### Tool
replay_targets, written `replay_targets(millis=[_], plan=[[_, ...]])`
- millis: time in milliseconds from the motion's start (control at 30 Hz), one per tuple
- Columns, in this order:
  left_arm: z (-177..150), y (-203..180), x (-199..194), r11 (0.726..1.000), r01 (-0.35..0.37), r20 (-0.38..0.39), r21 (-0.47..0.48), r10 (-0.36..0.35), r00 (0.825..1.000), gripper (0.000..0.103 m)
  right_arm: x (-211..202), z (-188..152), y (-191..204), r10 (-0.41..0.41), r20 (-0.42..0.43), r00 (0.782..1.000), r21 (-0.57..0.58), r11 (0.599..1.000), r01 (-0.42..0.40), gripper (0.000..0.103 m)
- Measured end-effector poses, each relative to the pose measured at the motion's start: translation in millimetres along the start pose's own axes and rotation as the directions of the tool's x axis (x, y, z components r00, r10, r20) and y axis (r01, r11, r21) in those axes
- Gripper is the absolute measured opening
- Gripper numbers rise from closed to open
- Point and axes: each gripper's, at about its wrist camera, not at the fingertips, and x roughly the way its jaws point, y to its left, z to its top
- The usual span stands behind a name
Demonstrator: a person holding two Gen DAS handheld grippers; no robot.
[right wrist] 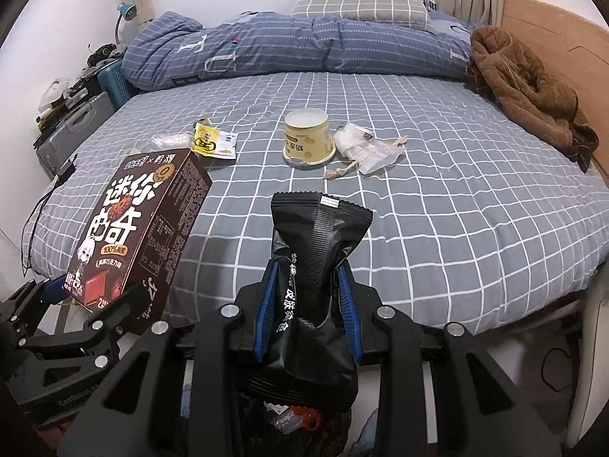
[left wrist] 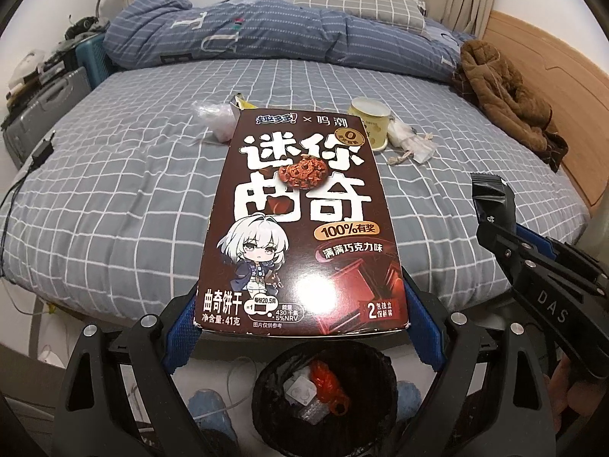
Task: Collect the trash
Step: 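Carry the brown box and black pouch in both tools down toward the black bin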
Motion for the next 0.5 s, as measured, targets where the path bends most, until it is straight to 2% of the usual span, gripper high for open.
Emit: replay_targets(millis=[500], plan=[[-37.6,-3.3,-29.2,1.000,0.002,-0.002,0.008,-0.002,1.000,0.088,-27.7,-35.7,14.6,0.007,-0.004,1.000,-0.013,1.000,-0.007,0.030]])
